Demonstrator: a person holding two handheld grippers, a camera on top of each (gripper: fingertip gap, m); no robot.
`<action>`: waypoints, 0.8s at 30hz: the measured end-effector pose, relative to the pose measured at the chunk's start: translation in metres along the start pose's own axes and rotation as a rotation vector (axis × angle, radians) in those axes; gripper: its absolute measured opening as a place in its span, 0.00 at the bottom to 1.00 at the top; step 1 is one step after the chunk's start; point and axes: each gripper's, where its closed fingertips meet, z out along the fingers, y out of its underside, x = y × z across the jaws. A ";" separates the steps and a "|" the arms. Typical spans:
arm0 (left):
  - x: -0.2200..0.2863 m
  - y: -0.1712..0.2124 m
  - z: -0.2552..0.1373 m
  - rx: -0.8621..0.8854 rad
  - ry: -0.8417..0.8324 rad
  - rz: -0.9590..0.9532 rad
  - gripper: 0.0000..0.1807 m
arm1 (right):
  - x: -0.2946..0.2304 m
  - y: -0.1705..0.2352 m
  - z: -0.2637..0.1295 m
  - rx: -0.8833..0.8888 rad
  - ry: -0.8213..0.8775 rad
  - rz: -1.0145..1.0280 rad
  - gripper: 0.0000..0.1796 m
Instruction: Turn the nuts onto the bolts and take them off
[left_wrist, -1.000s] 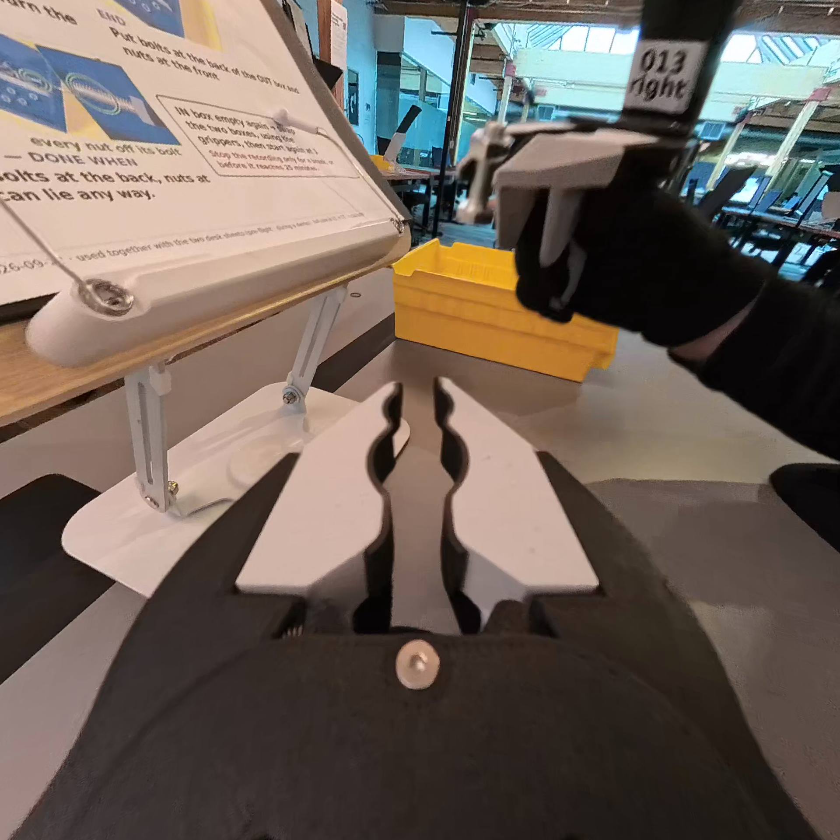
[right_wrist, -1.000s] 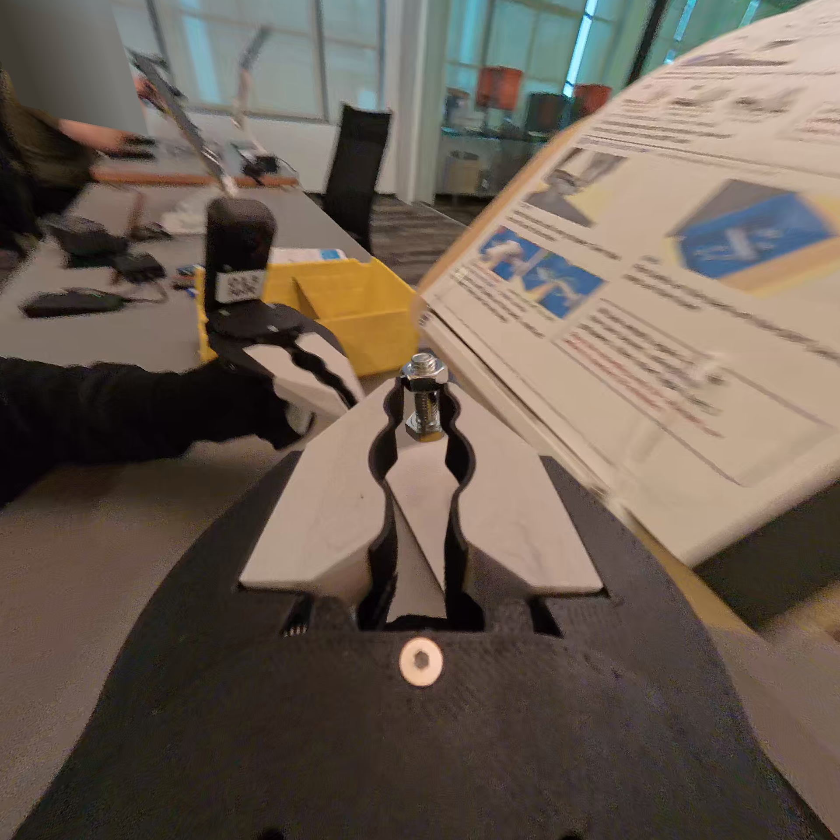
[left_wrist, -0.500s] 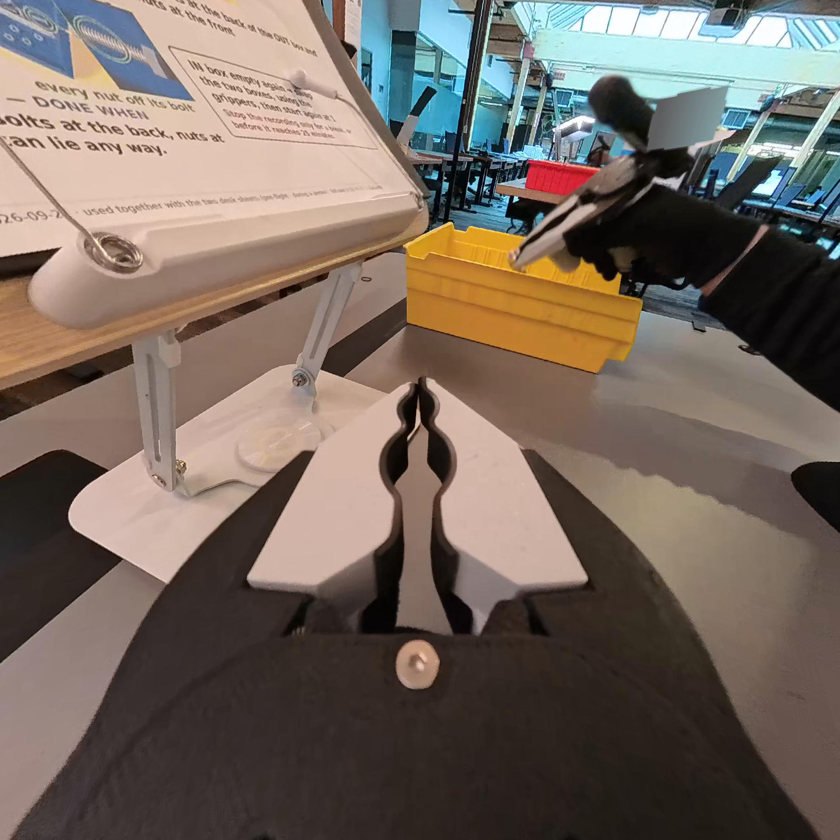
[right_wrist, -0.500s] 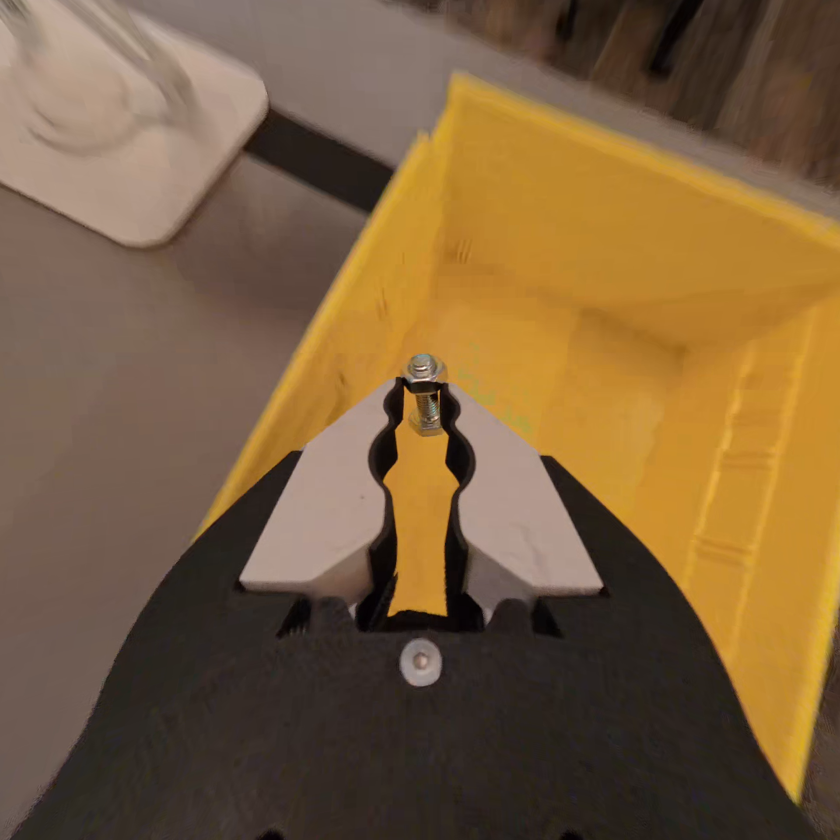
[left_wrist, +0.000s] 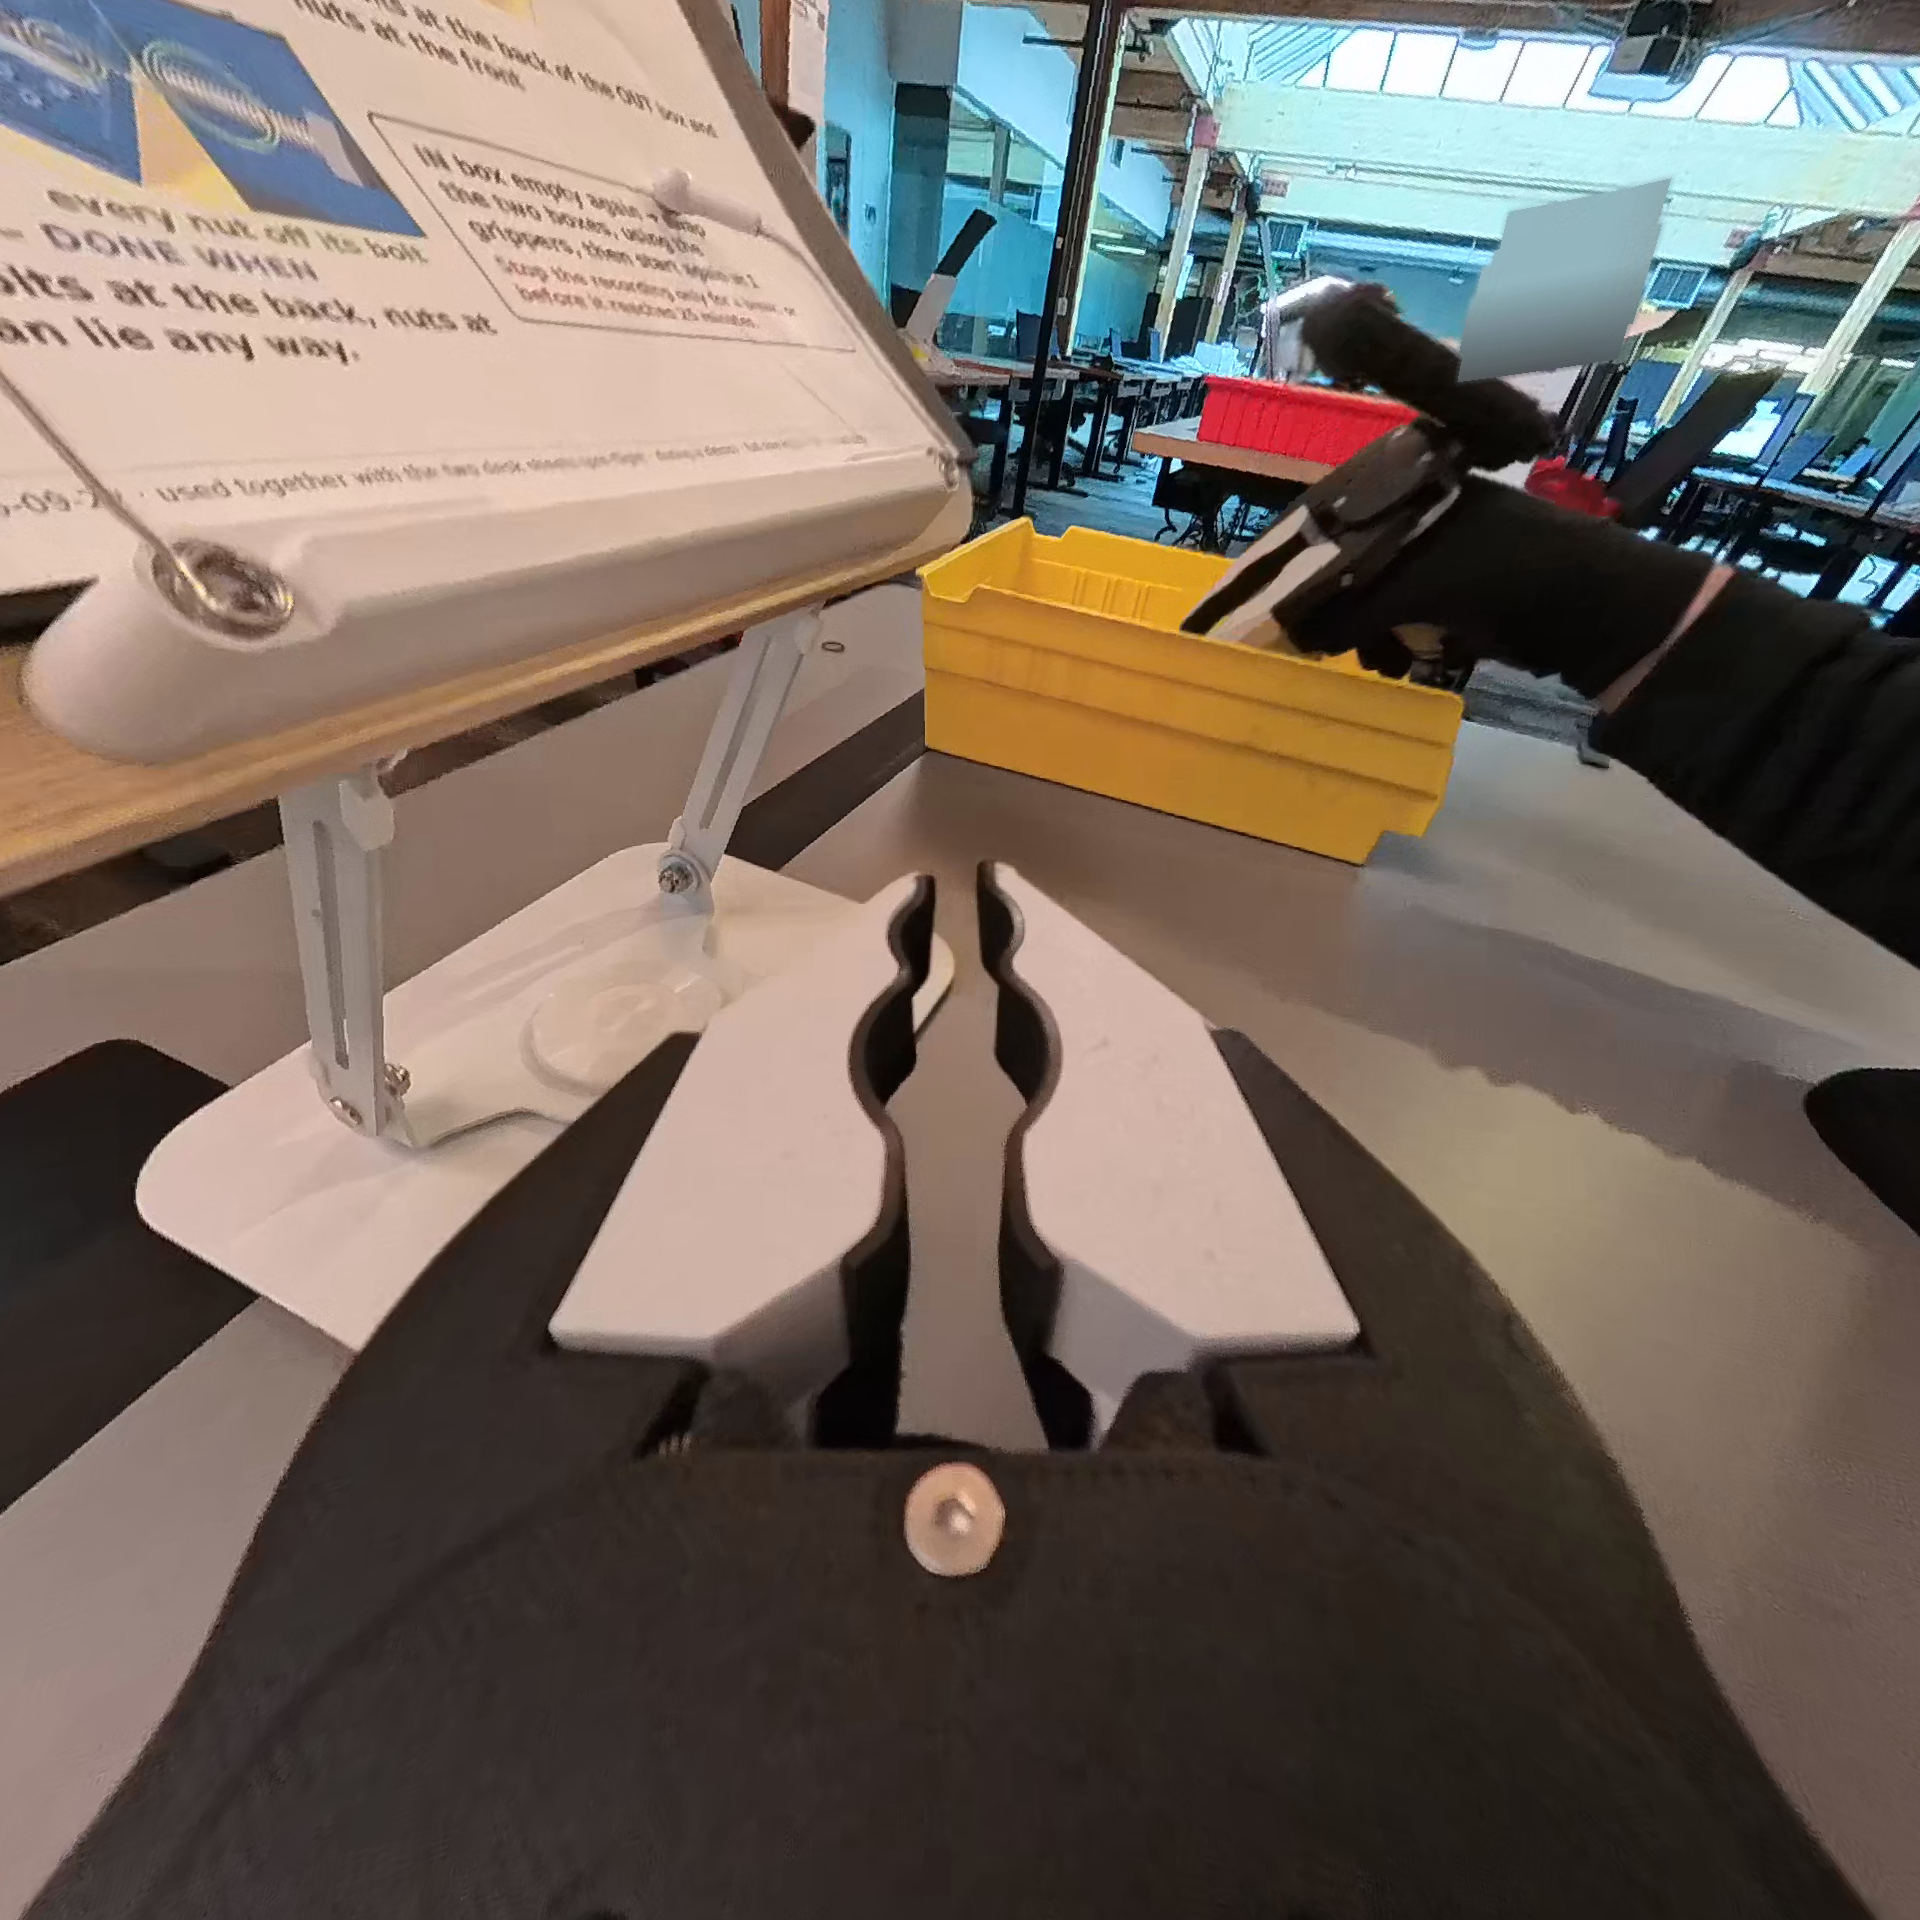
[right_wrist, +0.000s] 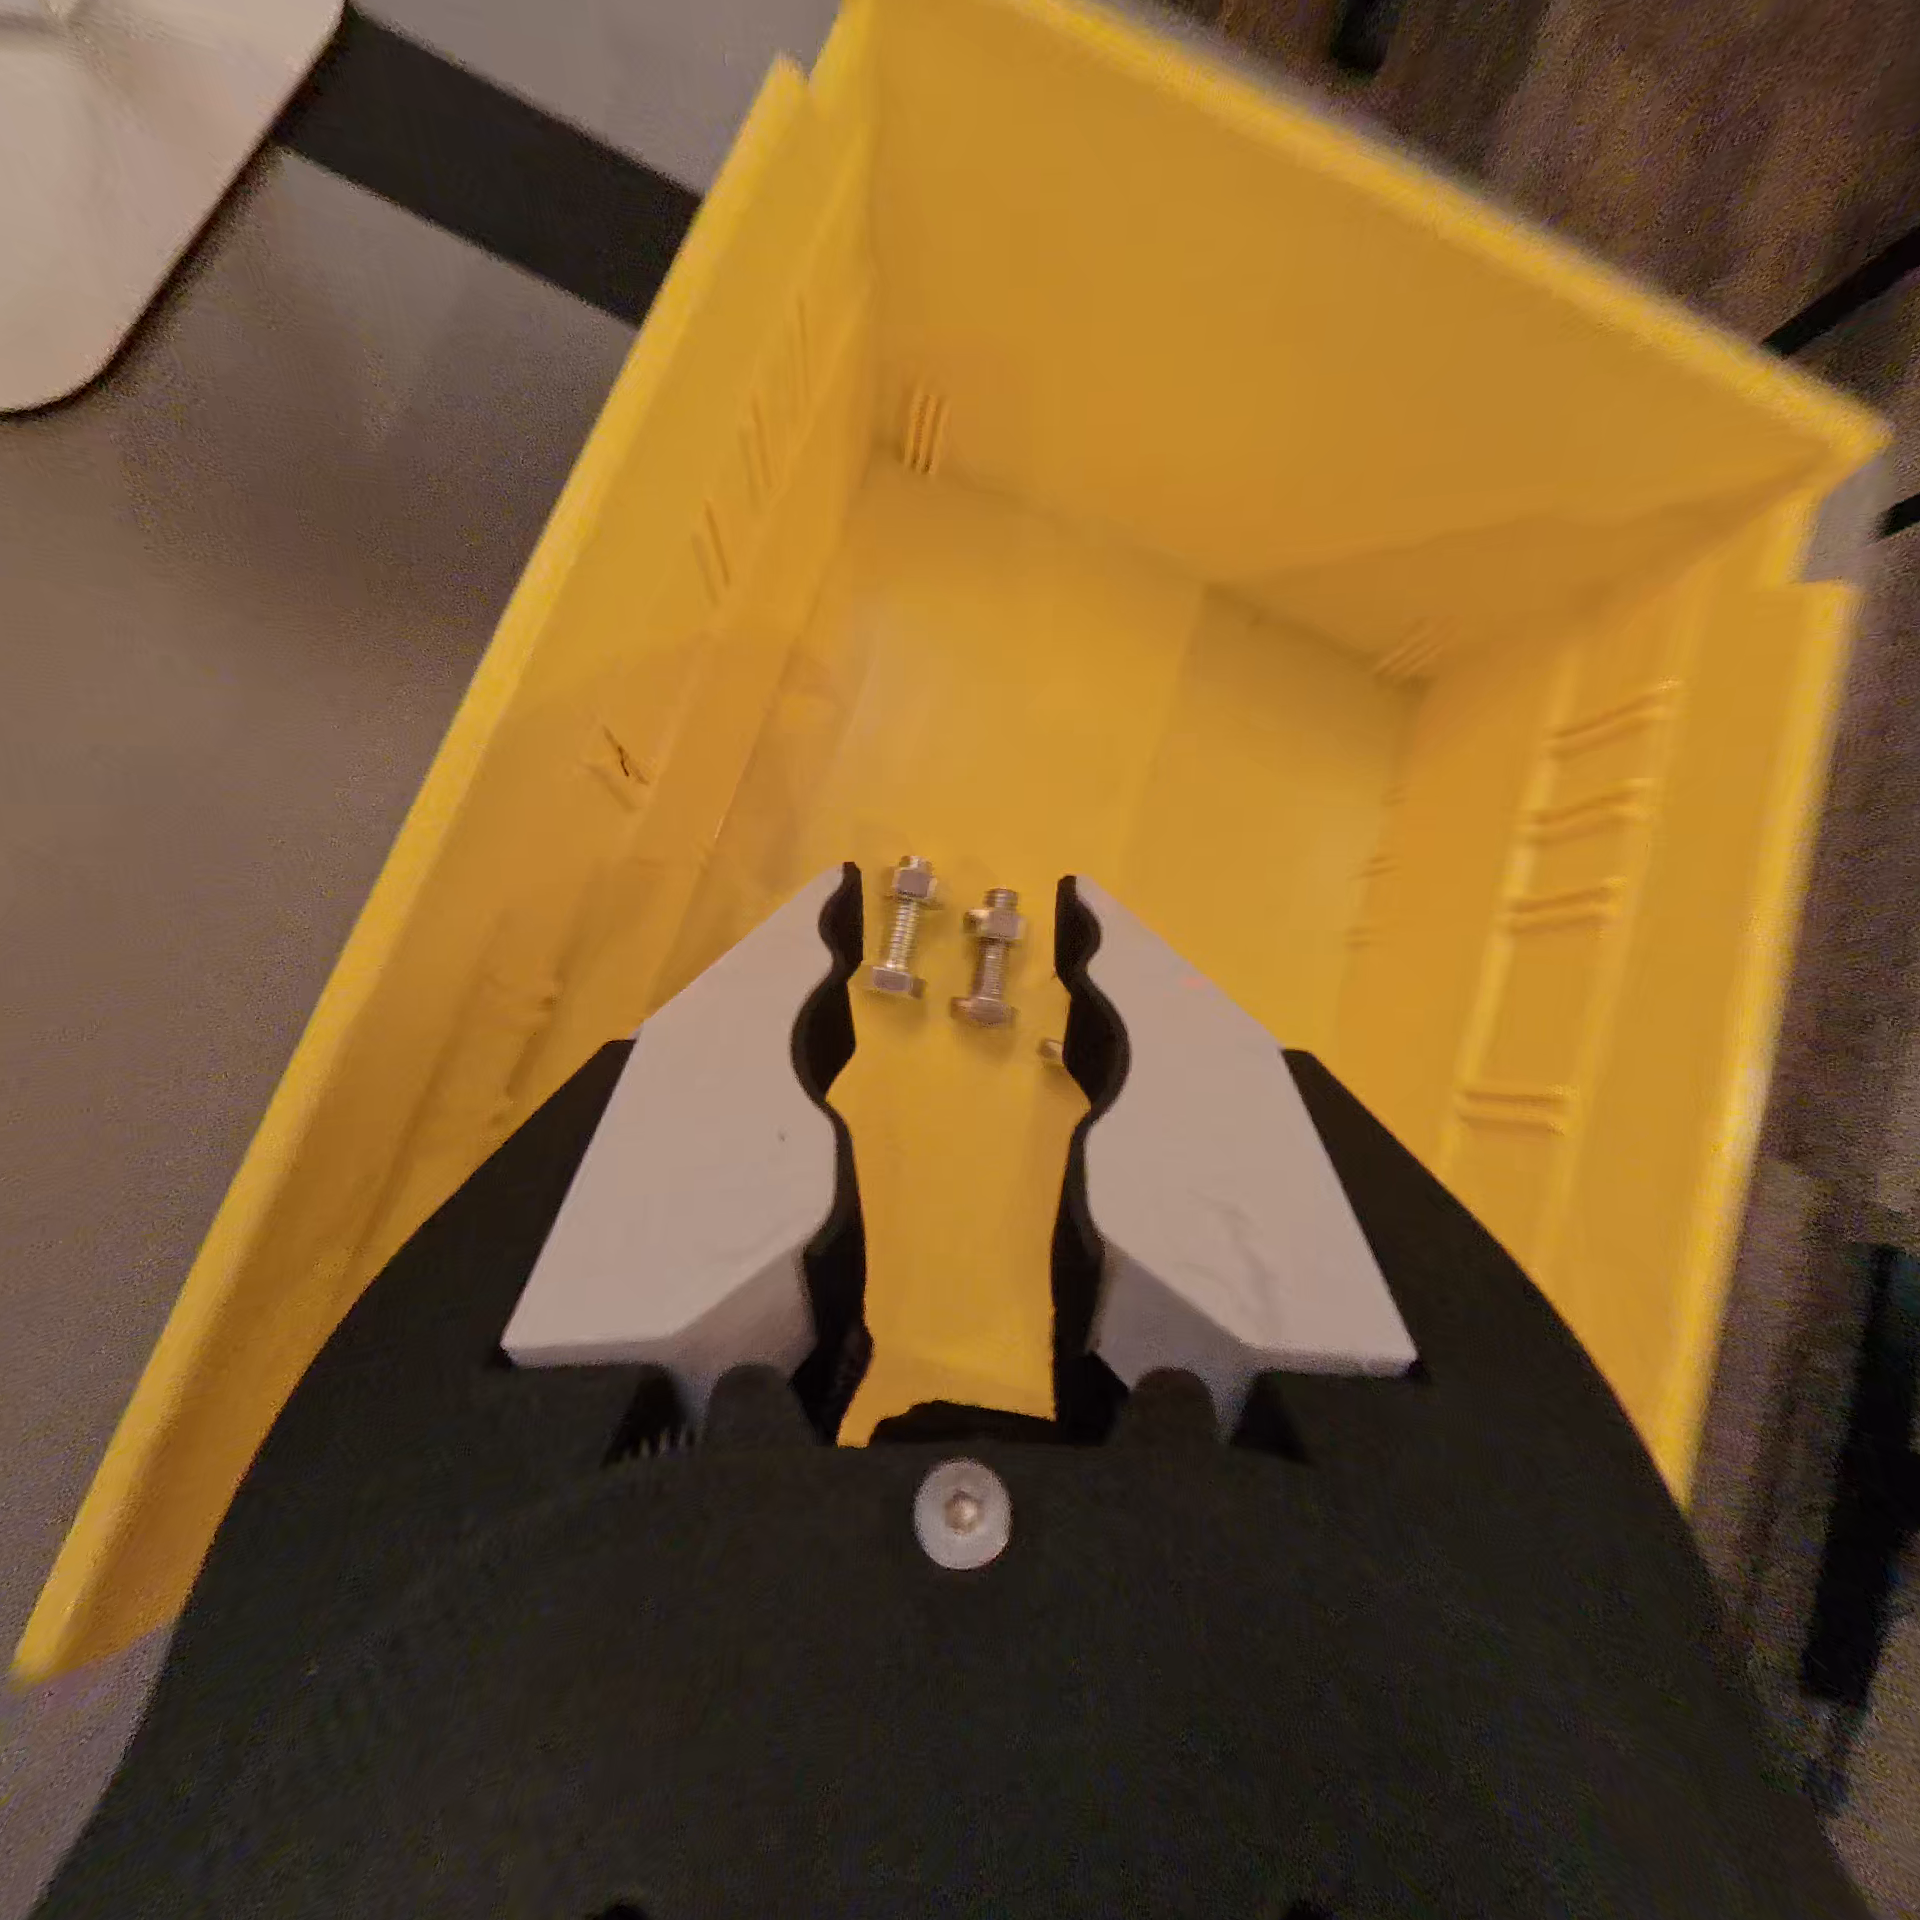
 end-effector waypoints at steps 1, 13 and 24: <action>0.001 -0.003 0.000 0.006 -0.007 0.008 0.04 | 0.005 -0.005 -0.011 0.027 0.031 -0.013 0.21; 0.010 -0.078 -0.028 -0.055 -0.124 0.167 0.18 | 0.094 0.051 -0.097 0.116 0.365 0.095 0.51; -0.105 -0.063 -0.217 -0.450 -0.801 0.196 0.20 | 0.104 0.116 -0.069 0.083 0.282 0.175 0.49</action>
